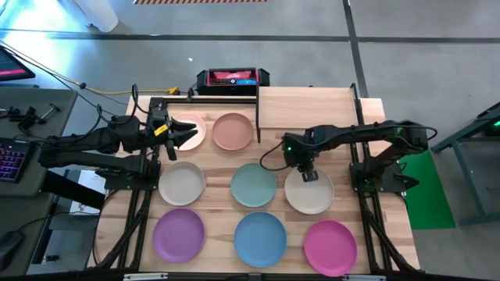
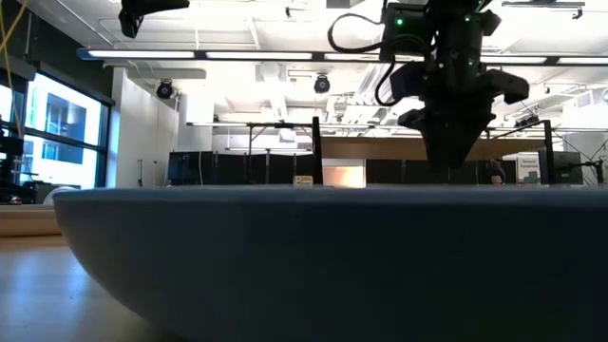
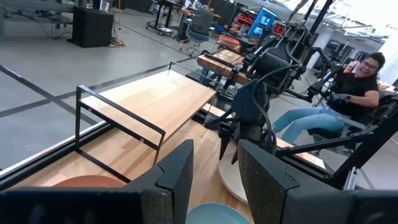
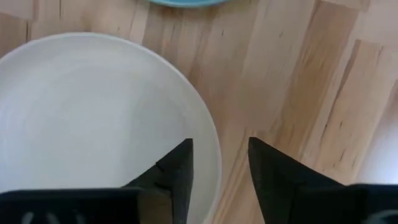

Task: Place and stack plates onto a shelf
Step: Put the beige plate on the shelf

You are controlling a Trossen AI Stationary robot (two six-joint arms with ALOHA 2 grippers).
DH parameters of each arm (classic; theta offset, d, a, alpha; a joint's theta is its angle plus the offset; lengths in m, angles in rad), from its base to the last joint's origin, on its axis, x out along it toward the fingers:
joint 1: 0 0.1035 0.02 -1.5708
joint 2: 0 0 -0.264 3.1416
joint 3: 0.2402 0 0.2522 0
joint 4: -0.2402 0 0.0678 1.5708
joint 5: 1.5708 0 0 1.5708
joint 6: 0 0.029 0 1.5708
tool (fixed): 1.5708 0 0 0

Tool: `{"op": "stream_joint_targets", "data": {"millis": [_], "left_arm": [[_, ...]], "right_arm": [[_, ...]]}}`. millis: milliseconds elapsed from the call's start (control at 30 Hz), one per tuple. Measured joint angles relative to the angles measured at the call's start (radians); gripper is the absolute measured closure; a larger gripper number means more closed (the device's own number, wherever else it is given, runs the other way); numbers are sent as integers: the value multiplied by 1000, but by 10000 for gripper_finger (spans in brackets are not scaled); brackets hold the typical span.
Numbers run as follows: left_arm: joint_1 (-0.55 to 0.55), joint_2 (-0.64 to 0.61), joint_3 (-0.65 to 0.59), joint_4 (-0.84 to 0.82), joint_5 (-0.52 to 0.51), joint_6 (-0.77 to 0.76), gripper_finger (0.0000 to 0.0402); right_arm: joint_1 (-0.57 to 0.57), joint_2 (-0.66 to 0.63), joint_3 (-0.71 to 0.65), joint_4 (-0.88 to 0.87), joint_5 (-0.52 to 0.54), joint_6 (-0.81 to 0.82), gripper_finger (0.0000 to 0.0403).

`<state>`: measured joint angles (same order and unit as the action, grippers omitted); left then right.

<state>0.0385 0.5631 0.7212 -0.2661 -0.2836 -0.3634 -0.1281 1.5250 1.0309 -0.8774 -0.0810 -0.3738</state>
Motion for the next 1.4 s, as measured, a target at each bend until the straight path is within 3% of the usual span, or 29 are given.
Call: {"op": "stream_joint_targets", "data": {"millis": [933,1067,1233,1400], "left_arm": [[0,0,0,0,0,0,284],[0,0,0,-1,0,0,284],[0,0,0,-2,0,1,284],[0,0,0,-2,0,18,284]], "right_arm": [[0,236,0,31,-2,-2,288],[0,236,0,28,20,-2,318],[0,233,3,10,22,-4,388],[0,233,4,-14,29,-1,392]]}}
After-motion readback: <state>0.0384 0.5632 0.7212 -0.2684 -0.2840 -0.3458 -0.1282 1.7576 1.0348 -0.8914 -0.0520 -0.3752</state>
